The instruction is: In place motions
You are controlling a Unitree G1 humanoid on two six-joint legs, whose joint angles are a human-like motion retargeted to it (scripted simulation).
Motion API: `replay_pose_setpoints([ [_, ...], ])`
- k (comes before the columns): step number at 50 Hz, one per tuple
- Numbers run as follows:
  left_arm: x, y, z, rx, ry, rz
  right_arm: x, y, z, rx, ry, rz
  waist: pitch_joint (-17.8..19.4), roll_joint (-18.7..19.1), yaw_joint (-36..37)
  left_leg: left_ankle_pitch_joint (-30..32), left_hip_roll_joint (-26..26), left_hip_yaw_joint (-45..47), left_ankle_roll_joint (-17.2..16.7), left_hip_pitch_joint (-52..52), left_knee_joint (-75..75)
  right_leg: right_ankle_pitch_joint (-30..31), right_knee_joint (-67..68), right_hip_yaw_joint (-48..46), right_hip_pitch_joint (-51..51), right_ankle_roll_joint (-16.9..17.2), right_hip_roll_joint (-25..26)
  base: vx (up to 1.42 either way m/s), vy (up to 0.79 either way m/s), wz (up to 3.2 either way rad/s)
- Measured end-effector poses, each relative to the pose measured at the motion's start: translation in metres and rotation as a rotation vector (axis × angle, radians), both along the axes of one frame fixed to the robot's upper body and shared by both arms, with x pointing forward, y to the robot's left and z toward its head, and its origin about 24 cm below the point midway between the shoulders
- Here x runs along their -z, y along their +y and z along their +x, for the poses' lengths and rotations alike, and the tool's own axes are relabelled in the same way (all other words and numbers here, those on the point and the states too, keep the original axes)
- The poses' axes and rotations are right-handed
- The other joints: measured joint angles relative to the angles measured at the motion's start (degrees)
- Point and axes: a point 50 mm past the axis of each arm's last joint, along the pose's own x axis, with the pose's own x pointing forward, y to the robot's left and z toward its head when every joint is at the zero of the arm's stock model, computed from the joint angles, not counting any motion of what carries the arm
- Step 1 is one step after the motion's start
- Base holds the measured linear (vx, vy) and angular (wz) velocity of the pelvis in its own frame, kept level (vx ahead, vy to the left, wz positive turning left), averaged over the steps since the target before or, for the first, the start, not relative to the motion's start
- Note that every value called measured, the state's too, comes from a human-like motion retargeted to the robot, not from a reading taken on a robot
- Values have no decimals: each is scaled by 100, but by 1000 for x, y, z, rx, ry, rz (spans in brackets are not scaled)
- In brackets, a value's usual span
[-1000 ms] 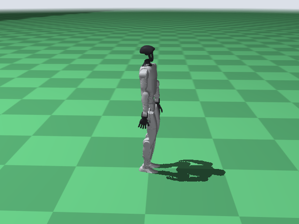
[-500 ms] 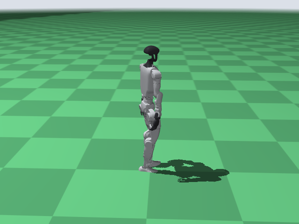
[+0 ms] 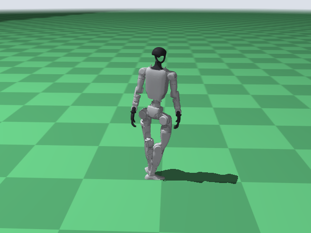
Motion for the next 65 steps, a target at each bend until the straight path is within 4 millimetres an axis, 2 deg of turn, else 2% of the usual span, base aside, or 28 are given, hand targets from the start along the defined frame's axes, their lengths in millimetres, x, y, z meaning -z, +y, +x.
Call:
replay_pose_setpoints([
  [5, 1, -3, 3, -12, -18, -15, -2, 21, 22, -13, -114, 111, -34, 19, 0, -96, -73, -36, 52, 82, -40, 66, 88, -40, 99, 65, -45, 13, 9, 4],
  [10, 7, 4, 26, 42, -83, -10, -1, 20, 14, -57, -112, 93, -131, 133, -181, -157, -108, -257, 147, 88, -120, 198, 322, -165, 186, 115, -97, 15, 11, 32],
  [14, 11, 13, 63, 127, -172, 3, 3, 5, -14, -46, -15, 31, -132, 364, -379, -170, 11, -601, 252, 56, -134, 579, 738, -280, 279, -17, -128, 14, 13, 64],
  [17, 12, 18, 97, 202, -248, 7, 5, -7, -42, 6, 88, -16, -61, 650, -559, -169, 251, -980, 323, 18, -101, 1014, 1446, -236, 244, -331, -231, 9, 12, 93],
  [20, 11, 23, 132, 272, -327, 7, 4, -15, -69, 73, 190, -50, 94, 895, -806, -138, 471, -1392, 390, 0, -71, 946, 2657, 314, -54, -521, -606, 7, 10, 88],
  [22, 8, 27, 151, 306, -369, 12, 3, -15, -86, 106, 254, -57, 40, 721, -534, -145, 350, -1131, 414, -57, -115, 617, 2970, 1740, -560, -189, -591, 3, 3, -120],
  [23, 7, 30, 158, 319, -388, 19, 2, -14, -92, 119, 277, -54, -27, 521, -81, -177, 253, -661, 393, -80, -158, 364, 3158, 2797, -947, -8, -555, 4, -2, -74],
  [24, 6, 32, 163, 336, -401, 25, 2, -11, -100, 140, 300, -46, -8, 582, -429, -121, 280, -1046, 424, -135, -156, 241, 3239, 2813, -1125, 34, -454, 9, -4, 218],
  [25, 6, 33, 167, 356, -412, 31, 2, -7, -109, 164, 322, -35, 54, 773, -1176, -21, 370, -1858, 481, -205, -132, 184, 3266, 2310, -1198, 7, -321, 10, -6, 351],
  [28, 5, 36, 173, 355, -446, 42, 2, 0, -120, 154, 361, 3, 82, 580, -1260, -10, 241, -1828, 492, -206, -151, -9, 2412, 3381, -1369, 41, 300, 4, -10, 99],
  [30, 4, 37, 173, 355, -445, 40, 2, 4, -124, 128, 374, 25, 136, 454, -1425, -2, 115, -1935, 514, -164, -161, -64, 1791, 4082, -1402, 60, 694, 5, -9, 68],
  [33, 6, 37, 162, 355, -399, 33, 3, 6, -125, 68, 382, 37, 188, 301, -1604, -42, -60, -2058, 543, -63, -141, 434, 1080, 5015, -1301, -293, 986, 9, -6, 50],
  [36, 7, 32, 145, 348, -329, 21, 3, 6, -121, 11, 378, 39, 138, 213, -1502, -87, -144, -1988, 528, -22, -116, 495, 758, 4317, -1059, -417, 724, 4, -2, -7],
  [39, 10, 20, 128, 326, -281, 4, 5, 5, -109, -21, 346, 35, 133, 276, -1458, -93, -112, -2049, 512, -5, -119, 519, 722, 4266, -1044, -391, 750, 3, -2, 33],
  [40, 11, 17, 122, 315, -273, -3, 5, 5, -104, -27, 327, 30, 164, 329, -1658, -72, -96, -2277, 517, -4, -102, 543, 704, 4060, -1037, -380, 734, 1, -4, 242],
  [43, 11, 15, 108, 286, -256, -29, 7, 4, -82, -79, 262, 8, 268, 425, -3041, 60, -244, -3496, 586, -124, 10, 638, 436, 2784, -1017, -689, 801, -3, -4, 306],
  [45, 12, 16, 97, 276, -231, -29, 7, 6, -70, -139, 236, -2, 206, 386, -2730, -1, -186, -3108, 529, -105, 5, 615, 471, 3322, -1041, -620, 799, -5, -7, -140],
  [47, 11, 17, 88, 289, -203, -15, 8, 9, -59, -153, 184, 10, 136, 254, -1732, -130, -103, -2197, 424, -9, -27, 577, 432, 4231, -945, -569, 849, -5, -7, -309],
  [52, 9, 17, 69, 259, -145, -15, 8, 20, -42, -93, 84, 65, 133, 186, -1691, -275, -91, -2461, 342, -65, 246, 592, 367, 4203, -940, -614, 840, -4, -8, -1],
  [56, 10, 17, 67, 222, -151, -9, 8, 26, -33, -61, 54, 104, 166, 113, -1569, -339, -64, -2496, 270, -176, 603, 568, 465, 4280, -1013, -614, 759, -6, -5, -10],
  [60, 11, 12, 69, 204, -167, -19, 8, 23, -33, -74, 61, 97, 192, 73, -1346, -324, -118, -2705, 347, -199, 750, 562, 586, 4460, -1072, -621, 687, -3, 1, -45],
  [65, 13, 6, 75, 208, -193, -31, 8, 14, -44, -93, 99, 53, 202, 147, -1140, -169, -389, -3958, 410, -406, 847, 581, 679, 4797, -1130, -610, 723, -2, 4, -67],
])
